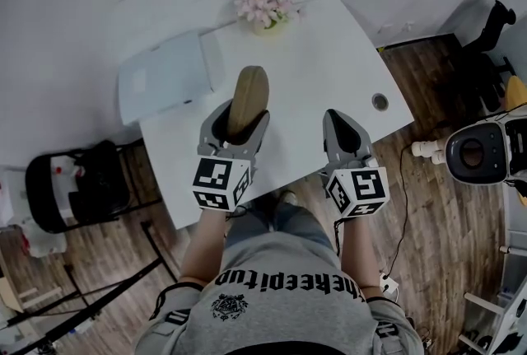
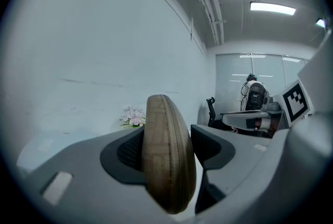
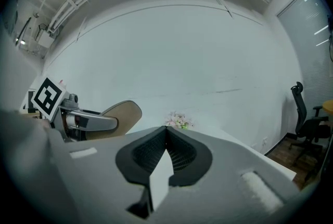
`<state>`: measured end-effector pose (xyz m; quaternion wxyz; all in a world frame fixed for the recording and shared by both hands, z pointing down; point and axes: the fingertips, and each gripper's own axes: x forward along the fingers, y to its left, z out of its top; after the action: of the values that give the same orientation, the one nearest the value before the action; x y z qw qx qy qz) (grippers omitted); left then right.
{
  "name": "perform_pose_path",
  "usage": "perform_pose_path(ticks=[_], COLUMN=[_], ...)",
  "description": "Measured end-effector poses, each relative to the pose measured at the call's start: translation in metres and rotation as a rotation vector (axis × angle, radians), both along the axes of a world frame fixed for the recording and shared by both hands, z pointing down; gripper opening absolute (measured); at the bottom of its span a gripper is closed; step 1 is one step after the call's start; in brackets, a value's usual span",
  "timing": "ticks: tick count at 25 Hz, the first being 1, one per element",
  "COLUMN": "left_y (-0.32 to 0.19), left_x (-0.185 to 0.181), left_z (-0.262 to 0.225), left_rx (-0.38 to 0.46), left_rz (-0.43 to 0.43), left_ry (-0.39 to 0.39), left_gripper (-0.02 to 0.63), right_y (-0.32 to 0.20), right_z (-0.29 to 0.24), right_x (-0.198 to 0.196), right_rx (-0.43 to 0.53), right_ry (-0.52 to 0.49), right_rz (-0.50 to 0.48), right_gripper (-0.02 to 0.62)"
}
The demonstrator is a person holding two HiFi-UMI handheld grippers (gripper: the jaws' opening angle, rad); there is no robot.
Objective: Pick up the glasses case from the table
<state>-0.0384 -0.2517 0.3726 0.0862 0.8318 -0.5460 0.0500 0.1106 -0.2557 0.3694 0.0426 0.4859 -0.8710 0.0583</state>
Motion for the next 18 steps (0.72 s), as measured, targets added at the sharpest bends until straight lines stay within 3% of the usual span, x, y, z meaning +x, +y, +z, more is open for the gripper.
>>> perform_pose_path(ticks=[18], left_y=[0.024], left_x=[-0.035], left_z=[-0.035], left_rx=[0.117], left_rz=[-0.043], left_ry=[0.035], left_gripper=[0.285], right_y=[0.024], right_z=[-0.024], right_x=[-0.016], right_rx=[0.064], right_ry=[0.012], right_rz=[0.016], right_gripper=[0.003])
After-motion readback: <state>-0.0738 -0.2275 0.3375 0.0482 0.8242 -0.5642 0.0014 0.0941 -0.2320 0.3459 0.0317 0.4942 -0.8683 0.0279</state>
